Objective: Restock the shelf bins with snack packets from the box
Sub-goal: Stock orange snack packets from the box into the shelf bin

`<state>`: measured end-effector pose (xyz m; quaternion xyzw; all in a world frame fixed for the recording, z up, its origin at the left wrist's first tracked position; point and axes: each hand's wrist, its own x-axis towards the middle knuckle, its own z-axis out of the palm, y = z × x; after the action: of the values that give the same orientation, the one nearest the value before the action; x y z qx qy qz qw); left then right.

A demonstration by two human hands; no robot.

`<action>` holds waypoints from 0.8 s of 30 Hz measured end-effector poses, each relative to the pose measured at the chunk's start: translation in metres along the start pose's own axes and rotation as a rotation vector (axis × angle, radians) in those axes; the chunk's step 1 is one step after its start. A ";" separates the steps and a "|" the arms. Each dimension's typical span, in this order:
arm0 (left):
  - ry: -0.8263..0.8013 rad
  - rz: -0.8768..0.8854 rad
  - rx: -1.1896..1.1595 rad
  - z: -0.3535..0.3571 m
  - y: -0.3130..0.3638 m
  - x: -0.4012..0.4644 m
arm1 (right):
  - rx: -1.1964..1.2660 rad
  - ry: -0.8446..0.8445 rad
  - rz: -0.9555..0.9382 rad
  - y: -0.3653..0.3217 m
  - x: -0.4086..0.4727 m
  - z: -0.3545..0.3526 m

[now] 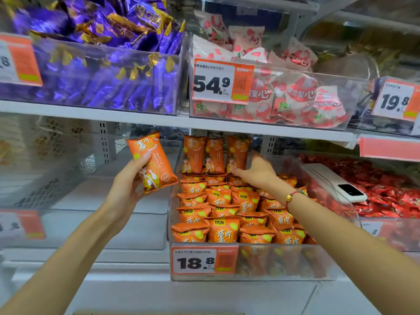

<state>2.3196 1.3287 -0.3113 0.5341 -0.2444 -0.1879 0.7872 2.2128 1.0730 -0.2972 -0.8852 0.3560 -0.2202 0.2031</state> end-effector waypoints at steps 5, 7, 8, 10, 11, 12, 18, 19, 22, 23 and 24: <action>-0.106 0.193 0.208 0.012 0.017 -0.025 | 0.535 -0.072 -0.219 -0.035 -0.072 -0.019; -0.157 0.246 0.269 0.027 0.023 -0.029 | 0.702 -0.256 -0.300 -0.049 -0.103 -0.026; -0.180 0.253 0.271 0.035 0.027 -0.031 | 0.719 -0.305 -0.339 -0.052 -0.113 -0.027; -0.224 0.260 0.271 0.049 0.030 -0.032 | 0.699 -0.290 -0.376 -0.050 -0.124 -0.024; -0.240 0.264 0.302 0.056 0.029 -0.031 | 0.695 -0.269 -0.377 -0.047 -0.128 -0.023; -0.253 0.263 0.335 0.062 0.027 -0.031 | 0.688 -0.255 -0.377 -0.043 -0.129 -0.022; -0.010 0.442 0.831 0.038 -0.018 -0.004 | 0.665 -0.081 -0.195 0.005 -0.108 -0.034; 0.033 0.464 0.878 0.030 -0.024 -0.002 | 0.654 -0.035 -0.154 0.017 -0.098 -0.038; 0.035 0.352 0.782 0.013 -0.037 -0.001 | 0.538 0.033 -0.087 0.044 -0.060 -0.047; 0.013 0.312 0.749 0.010 -0.041 -0.001 | 0.495 0.036 -0.076 0.050 -0.049 -0.047; -0.007 0.293 0.737 0.008 -0.044 0.001 | 0.465 0.048 -0.054 0.055 -0.038 -0.046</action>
<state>2.3137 1.3064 -0.3498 0.7396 -0.3719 0.0247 0.5604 2.1341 1.0545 -0.2968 -0.8184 0.2766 -0.3228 0.3867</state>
